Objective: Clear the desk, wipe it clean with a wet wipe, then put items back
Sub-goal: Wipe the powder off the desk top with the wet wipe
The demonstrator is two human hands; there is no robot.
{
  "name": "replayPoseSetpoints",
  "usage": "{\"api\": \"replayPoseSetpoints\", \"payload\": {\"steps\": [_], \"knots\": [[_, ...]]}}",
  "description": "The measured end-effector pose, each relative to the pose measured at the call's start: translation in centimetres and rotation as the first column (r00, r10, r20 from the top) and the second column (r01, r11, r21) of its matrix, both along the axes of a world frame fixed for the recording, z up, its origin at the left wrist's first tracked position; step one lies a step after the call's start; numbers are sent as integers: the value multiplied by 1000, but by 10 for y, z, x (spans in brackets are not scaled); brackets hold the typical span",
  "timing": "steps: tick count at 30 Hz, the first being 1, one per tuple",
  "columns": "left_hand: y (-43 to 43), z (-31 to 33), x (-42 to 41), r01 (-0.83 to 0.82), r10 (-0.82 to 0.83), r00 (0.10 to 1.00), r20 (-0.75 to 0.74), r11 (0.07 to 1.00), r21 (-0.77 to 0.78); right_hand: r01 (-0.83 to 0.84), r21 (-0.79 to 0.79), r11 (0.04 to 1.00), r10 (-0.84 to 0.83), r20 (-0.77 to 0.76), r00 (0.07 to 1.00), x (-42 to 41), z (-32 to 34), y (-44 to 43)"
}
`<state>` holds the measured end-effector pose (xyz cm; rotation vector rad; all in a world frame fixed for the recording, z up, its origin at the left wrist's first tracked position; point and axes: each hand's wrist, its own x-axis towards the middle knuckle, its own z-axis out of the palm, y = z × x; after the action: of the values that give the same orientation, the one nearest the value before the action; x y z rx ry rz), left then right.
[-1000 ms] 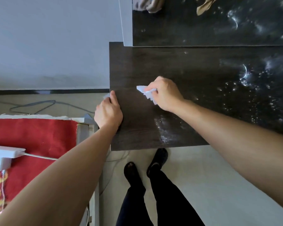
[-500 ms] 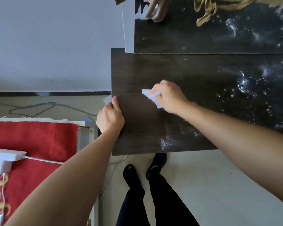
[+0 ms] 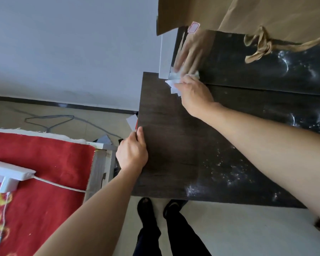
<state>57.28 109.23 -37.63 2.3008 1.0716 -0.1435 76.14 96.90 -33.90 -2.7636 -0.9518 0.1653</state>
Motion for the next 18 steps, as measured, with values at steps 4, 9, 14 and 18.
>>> {"api": "replayPoseSetpoints", "payload": {"steps": [4, 9, 14, 18], "knots": [[-1, -1, 1, -10, 10, 1000, -5, 1000, 2, 43, 23, 999, -44, 39, 998, 1, -17, -47], [-1, -1, 1, -8, 8, 1000, -11, 1000, 2, 293, 45, 955, -296, 115, 948, 30, -16, -135], [-2, -1, 1, -22, 22, 1000, -1, 1000, 7, 180, 140, 974, -171, -74, 983, -25, -10, -100], [-2, -2, 1, -19, 18, 1000, 10, 1000, 19, -240, 180, 954, 293, -389, 873, -81, 22, -112]]}}
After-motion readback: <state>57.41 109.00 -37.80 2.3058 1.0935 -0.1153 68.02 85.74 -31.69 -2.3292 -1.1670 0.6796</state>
